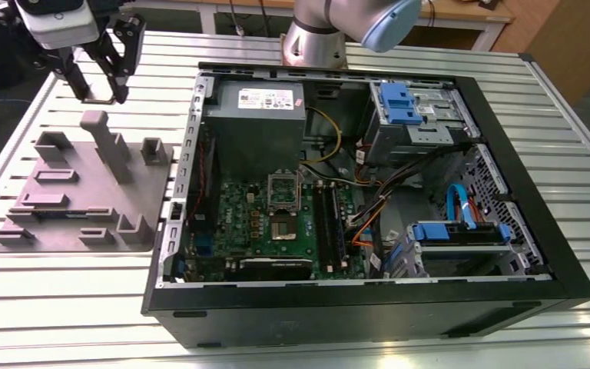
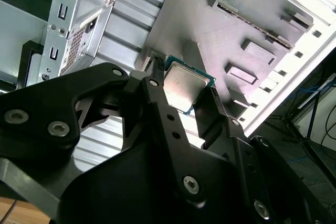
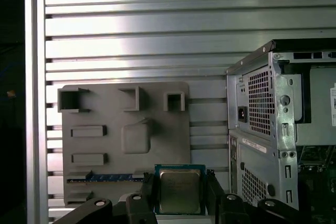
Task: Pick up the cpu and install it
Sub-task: 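Pick up the cpu and move it towards the insertion slot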
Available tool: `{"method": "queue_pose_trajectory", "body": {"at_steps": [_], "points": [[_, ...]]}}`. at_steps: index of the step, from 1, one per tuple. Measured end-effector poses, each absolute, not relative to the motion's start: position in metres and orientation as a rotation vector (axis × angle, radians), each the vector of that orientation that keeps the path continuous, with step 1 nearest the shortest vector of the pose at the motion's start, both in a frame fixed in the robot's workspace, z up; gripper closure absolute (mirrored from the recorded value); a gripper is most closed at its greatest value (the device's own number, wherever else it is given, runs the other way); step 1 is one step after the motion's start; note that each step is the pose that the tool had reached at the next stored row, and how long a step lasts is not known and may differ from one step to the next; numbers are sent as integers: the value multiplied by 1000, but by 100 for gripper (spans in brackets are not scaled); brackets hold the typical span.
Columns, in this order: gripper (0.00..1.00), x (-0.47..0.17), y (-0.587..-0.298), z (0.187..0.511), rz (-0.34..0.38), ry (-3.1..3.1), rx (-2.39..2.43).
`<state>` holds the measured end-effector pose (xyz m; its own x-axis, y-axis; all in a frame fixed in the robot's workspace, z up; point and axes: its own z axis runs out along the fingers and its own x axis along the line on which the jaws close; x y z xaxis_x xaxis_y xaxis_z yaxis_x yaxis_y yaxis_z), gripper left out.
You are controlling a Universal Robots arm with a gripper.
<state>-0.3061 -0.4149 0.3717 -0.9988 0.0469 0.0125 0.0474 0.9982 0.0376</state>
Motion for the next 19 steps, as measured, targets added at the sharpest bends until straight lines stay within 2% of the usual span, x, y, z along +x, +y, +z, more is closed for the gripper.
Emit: {"method": "queue_pose_trajectory", "body": {"at_steps": [19], "points": [[53, -300, -415, 372, -59, -3129, -74]]}}
